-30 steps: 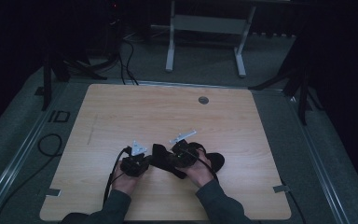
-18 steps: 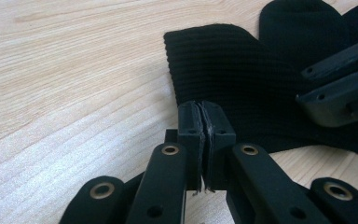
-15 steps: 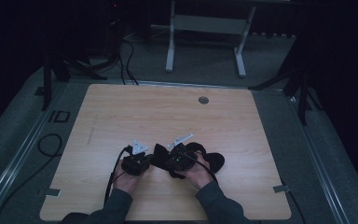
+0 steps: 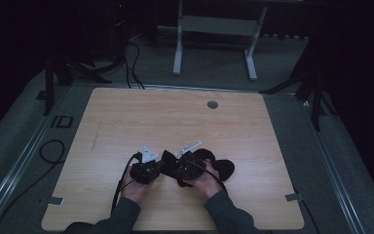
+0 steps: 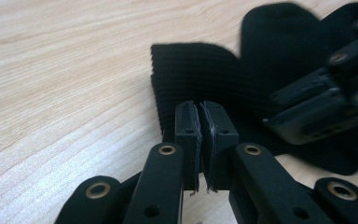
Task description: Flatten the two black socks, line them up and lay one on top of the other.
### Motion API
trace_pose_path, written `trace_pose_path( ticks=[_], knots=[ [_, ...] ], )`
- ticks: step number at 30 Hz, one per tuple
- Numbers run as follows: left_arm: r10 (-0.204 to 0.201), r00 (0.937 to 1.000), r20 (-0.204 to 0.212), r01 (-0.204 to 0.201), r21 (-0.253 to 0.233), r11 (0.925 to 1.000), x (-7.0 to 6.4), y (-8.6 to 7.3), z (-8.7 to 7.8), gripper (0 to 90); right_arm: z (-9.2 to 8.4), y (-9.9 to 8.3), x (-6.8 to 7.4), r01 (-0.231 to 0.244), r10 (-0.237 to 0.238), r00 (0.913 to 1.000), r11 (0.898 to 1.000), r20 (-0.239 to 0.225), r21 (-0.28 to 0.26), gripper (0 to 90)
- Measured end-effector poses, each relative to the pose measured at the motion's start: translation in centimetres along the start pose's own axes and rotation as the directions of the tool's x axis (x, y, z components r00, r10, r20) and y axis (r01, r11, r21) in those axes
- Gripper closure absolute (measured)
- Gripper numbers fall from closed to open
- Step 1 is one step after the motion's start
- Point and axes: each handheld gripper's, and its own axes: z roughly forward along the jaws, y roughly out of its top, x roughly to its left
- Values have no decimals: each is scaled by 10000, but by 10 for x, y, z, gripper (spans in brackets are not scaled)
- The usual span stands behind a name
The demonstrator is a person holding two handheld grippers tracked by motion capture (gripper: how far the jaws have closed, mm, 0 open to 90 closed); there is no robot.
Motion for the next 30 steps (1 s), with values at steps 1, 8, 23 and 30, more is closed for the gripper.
trace_pose_path(
  ticks=[1, 8, 23, 30],
  knots=[
    [-12, 10000, -16, 13, 99, 10000, 1, 0, 3, 860, 1, 0, 0, -2, 2, 10000, 10000, 6, -18, 813],
    [190, 9998, -52, -188, 374, 9991, 2, -1, 9, 899, 0, -2, -1, -57, 57, 10000, 10000, -54, -14, 777],
    [310, 9995, -19, -309, 394, 9987, 1, -1, 9, 900, -59, -1, -49, -948, 1079, 9920, 9792, 651, -1795, 612],
    [346, 9994, -27, -344, 408, 9986, 0, -2, 8, 900, -56, -16, -89, -1879, 2125, 9631, 9702, 1649, -1527, 610]
  ],
)
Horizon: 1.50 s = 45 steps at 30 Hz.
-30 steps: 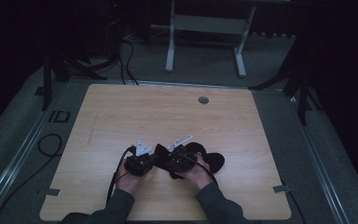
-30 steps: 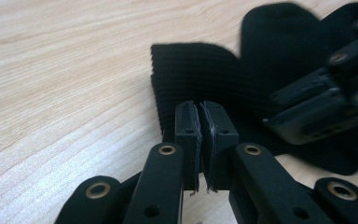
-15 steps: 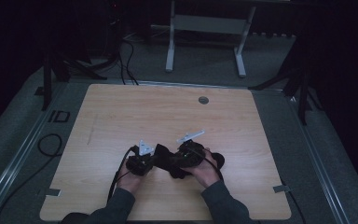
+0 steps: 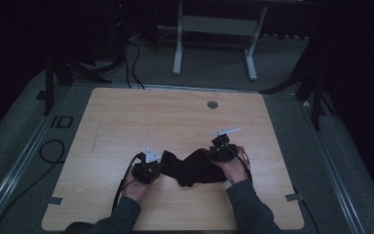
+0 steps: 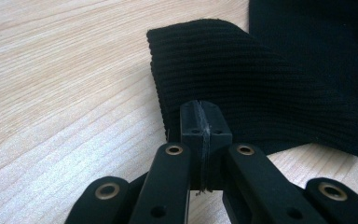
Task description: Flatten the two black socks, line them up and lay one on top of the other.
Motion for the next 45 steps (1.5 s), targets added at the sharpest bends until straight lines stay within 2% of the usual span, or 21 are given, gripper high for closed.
trace_pose_path(
  ticks=[1, 2, 5, 8, 11, 13, 15, 17, 22, 23, 24, 29, 32, 36, 45],
  knots=[
    [2, 10000, 3, -2, -1, 10000, 0, 0, 0, 900, 8, -2, -8, -346, 344, 9993, 9993, 156, 160, 611],
    [2, 10000, 3, -2, -3, 10000, 0, 0, 0, 900, 8, -2, -8, -346, 344, 9993, 9993, 156, 160, 611],
    [5, 10000, 5, -5, 0, 10000, 0, 0, 0, 900, 20, -2, -17, -793, 789, 9967, 9967, 189, 176, 623],
    [-14, 10000, 28, 14, -4, 10000, 0, 0, 0, 900, 31, -1, -22, -1065, 1052, 9939, 9935, 322, 403, 633],
    [-27, 10000, 41, 27, -7, 10000, 0, 0, 0, 900, 36, -2, -20, -902, 880, 9951, 9946, 445, 516, 677],
    [-25, 10000, 39, 25, -4, 10000, 0, 0, 0, 900, 35, -2, -18, -758, 726, 9960, 9950, 512, 646, 804],
    [4, 10000, 54, -4, 13, 10000, 0, -1, 0, 900, 33, -3, -17, -786, 756, 9959, 9952, 506, 592, 827],
    [-27, 10000, 67, 27, -3, 10000, 0, -1, 0, 900, 23, -7, -13, -883, 871, 9955, 9955, 362, 339, 849],
    [-17, 10000, 90, 17, -6, 10000, 0, -1, 0, 900, 6, -14, -7, -787, 788, 9965, 9969, 280, -30, 851],
    [-15, 10000, 92, 15, 0, 10000, 0, -1, -1, 900, -4, -18, -4, -669, 679, 9970, 9974, 381, -261, 852],
    [-20, 9999, 99, 20, 2, 10000, 0, -1, -1, 900, -4, -18, -4, -669, 679, 9970, 9974, 381, -261, 852],
    [-71, 9999, 109, 71, -17, 10000, 0, -1, -1, 900, -33, -28, 1, -254, 303, 9972, 9971, 678, -717, 852],
    [-62, 9999, 124, 62, -11, 10000, 0, -1, -1, 900, -40, -32, 1, -223, 276, 9973, 9968, 681, -773, 852],
    [-45, 9999, 136, 45, 1, 10000, 0, -1, -1, 900, -50, -43, -2, -455, 514, 9967, 9947, 627, -921, 851],
    [-41, 9998, 203, 40, 24, 10000, 0, -2, -1, 900, -58, -69, -12, -1016, 1088, 9918, 9896, 677, -1016, 851]
  ],
)
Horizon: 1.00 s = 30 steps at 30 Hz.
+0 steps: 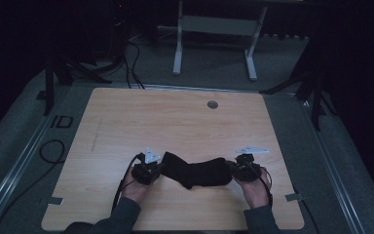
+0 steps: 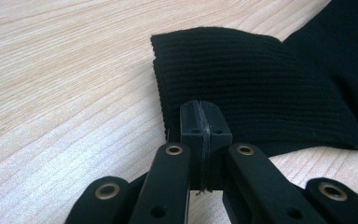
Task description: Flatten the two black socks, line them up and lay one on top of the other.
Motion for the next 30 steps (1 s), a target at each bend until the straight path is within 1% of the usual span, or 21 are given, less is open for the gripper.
trace_pose_path(
  ticks=[5, 9, 12, 13, 14, 15, 16, 18, 21, 26, 27, 30],
  knots=[
    [2, 10000, 47, -2, 16, 10000, -1, 0, 0, 900, -1, -7, -6, -162, 161, 9998, 9998, 125, 139, 851],
    [16, 9999, 149, -17, 84, 10000, 0, 0, -1, 900, 1, -12, -11, -271, 263, 9993, 9992, 276, 292, 849],
    [55, 9998, 165, -57, 135, 9999, -1, 0, -2, 900, 7, -16, -16, -331, 314, 9991, 9978, 292, 570, 842],
    [54, 9998, 184, -56, 138, 9999, -2, -1, -3, 900, 7, -16, -16, -331, 314, 9991, 9978, 292, 570, 842],
    [67, 9998, 191, -70, 147, 9999, -2, -1, -3, 900, 12, -19, -18, -323, 293, 9987, 9968, 416, 725, 837],
    [73, 9998, 196, -76, 154, 9999, -3, -1, -3, 900, 15, -20, -20, -411, 380, 9984, 9962, 409, 765, 837],
    [102, 9997, 215, -106, 185, 9998, -3, -1, -3, 900, 19, -21, -23, -521, 491, 9980, 9957, 398, 762, 836],
    [89, 9997, 240, -93, 193, 9998, -3, -1, -4, 900, 19, -21, -23, -521, 491, 9980, 9957, 398, 762, 836],
    [73, 9996, 267, -78, 206, 9998, -3, -1, -4, 900, 24, -20, -27, -606, 584, 9976, 9963, 364, 607, 837],
    [60, 9997, 256, -65, 212, 9998, -3, -1, -4, 899, 30, -13, -26, -477, 452, 9978, 9974, 477, 539, 838],
    [68, 9997, 249, -74, 233, 9997, -2, -1, -4, 898, 31, -12, -26, -513, 488, 9977, 9972, 469, 550, 838],
    [-31, 9998, 190, 27, 209, 9998, -1, -1, -4, 897, 36, -9, -26, -356, 329, 9982, 9980, 507, 531, 838]
  ],
)
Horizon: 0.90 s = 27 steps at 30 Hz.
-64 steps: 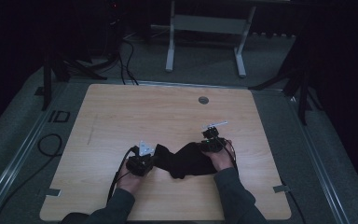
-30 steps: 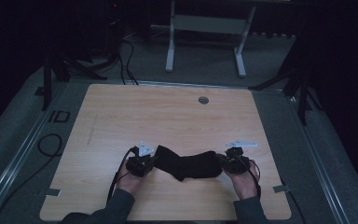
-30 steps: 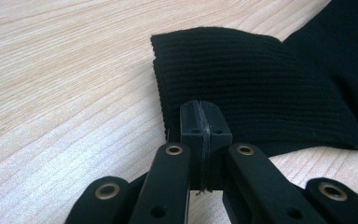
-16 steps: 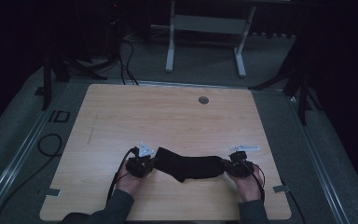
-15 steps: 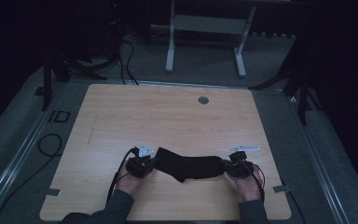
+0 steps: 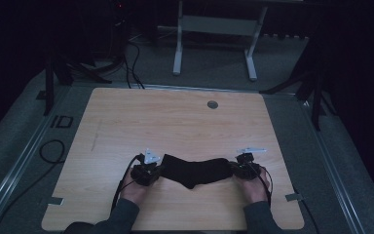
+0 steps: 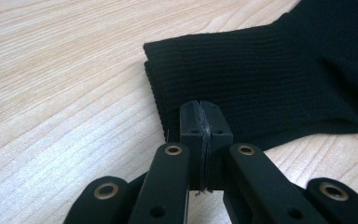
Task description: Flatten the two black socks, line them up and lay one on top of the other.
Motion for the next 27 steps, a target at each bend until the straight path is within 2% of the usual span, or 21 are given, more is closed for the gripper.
trace_pose_path(
  ticks=[7, 14, 16, 20, 22, 23, 27],
  knots=[
    [-129, 9996, -263, 128, -54, 9999, 3, 1, 1, 897, 11, 10, -2, -113, 111, 9999, 9999, -115, -109, 833],
    [-241, 9983, -525, 239, -46, 9997, 7, 3, 1, 887, 15, 13, -2, -46, 38, 9995, 9997, -299, -250, 804],
    [-244, 9982, -557, 241, -48, 9997, 6, 4, 1, 879, 15, 13, -2, -25, 15, 9995, 9994, -311, -331, 762],
    [-247, 9976, -652, 246, -20, 9997, 6, 4, -1, 812, 11, 15, -2, -94, 61, 9985, 9980, -536, -619, 612],
    [-348, 9982, -499, 340, -163, 9993, 7, 4, -2, 760, 6, 16, -3, -141, 81, 9973, 9966, -726, -816, 555],
    [-331, 9984, -455, 321, -220, 9992, 6, 4, -4, 693, 0, 17, -3, -223, 153, 9972, 9951, -729, -964, 516],
    [-329, 9992, -210, 316, -621, 9976, 6, 6, -9, 633, -12, 19, -6, -364, 229, 9949, 9897, -982, -1383, 486]
  ],
)
